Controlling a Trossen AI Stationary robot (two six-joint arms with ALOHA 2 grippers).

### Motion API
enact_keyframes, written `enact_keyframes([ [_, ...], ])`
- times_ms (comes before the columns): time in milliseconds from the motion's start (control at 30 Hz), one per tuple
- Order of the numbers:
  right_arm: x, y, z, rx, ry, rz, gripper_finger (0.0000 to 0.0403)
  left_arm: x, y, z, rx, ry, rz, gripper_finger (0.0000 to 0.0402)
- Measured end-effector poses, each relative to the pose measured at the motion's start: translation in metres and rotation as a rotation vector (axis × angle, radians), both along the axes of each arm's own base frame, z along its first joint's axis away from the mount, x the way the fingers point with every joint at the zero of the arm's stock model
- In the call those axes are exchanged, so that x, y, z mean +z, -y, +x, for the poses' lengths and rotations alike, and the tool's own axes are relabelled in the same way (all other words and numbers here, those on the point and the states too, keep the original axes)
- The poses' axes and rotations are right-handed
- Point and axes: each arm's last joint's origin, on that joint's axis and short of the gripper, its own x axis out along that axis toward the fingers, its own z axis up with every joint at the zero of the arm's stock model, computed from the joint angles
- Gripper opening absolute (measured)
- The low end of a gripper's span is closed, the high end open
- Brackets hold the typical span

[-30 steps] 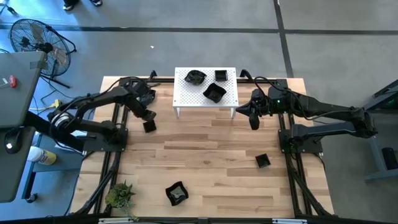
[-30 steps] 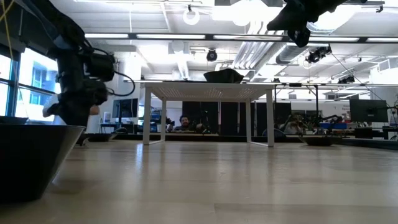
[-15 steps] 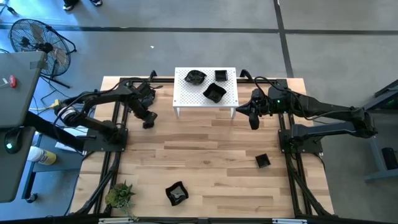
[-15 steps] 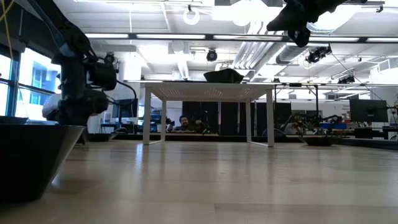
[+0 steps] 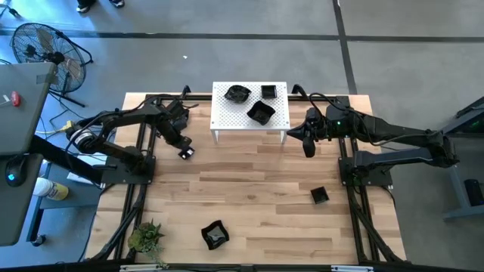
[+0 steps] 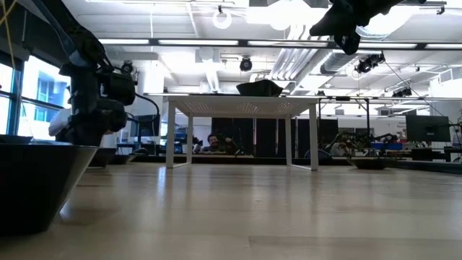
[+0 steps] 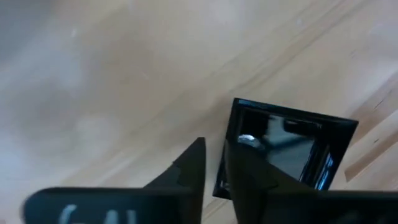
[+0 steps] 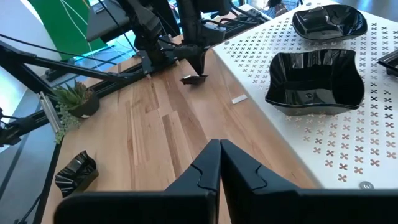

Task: Pick & Place Mini shaped plates
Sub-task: Stack the square plate on top of the stacked square plate on the shelf

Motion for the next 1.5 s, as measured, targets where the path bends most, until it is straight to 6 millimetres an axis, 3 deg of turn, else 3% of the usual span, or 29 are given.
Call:
enact_keyframes([
  [267, 0.000, 0.000, 0.000, 0.000, 0.000, 0.000, 0.0002, 0.000, 0.000, 0.000, 0.021, 0.001, -0.013, 0.0126],
  [733, 0.000, 0.000, 0.000, -0.012, -0.001, -0.003, 0.0003, 0.001, 0.002, 0.002, -0.039, 0.075, -0.045, 0.0131],
  [1000, 0.001, 0.001, 0.000, -0.017, 0.009, -0.017, 0.0002, -0.008, 0.013, 0.017, -0.135, 0.036, -0.067, 0.0131],
  [1167, 0.002, 0.001, 0.001, -0.014, 0.021, -0.028, 0.0004, -0.011, 0.015, 0.022, -0.157, 0.017, -0.069, 0.0102],
  [1367, 0.003, 0.001, 0.001, -0.011, 0.025, -0.028, 0.0004, -0.010, 0.017, 0.020, -0.156, 0.031, -0.083, 0.0017],
  [1500, 0.003, 0.001, 0.001, -0.008, 0.026, -0.026, 0.0002, -0.008, 0.019, 0.020, -0.162, 0.066, -0.116, 0.0011],
])
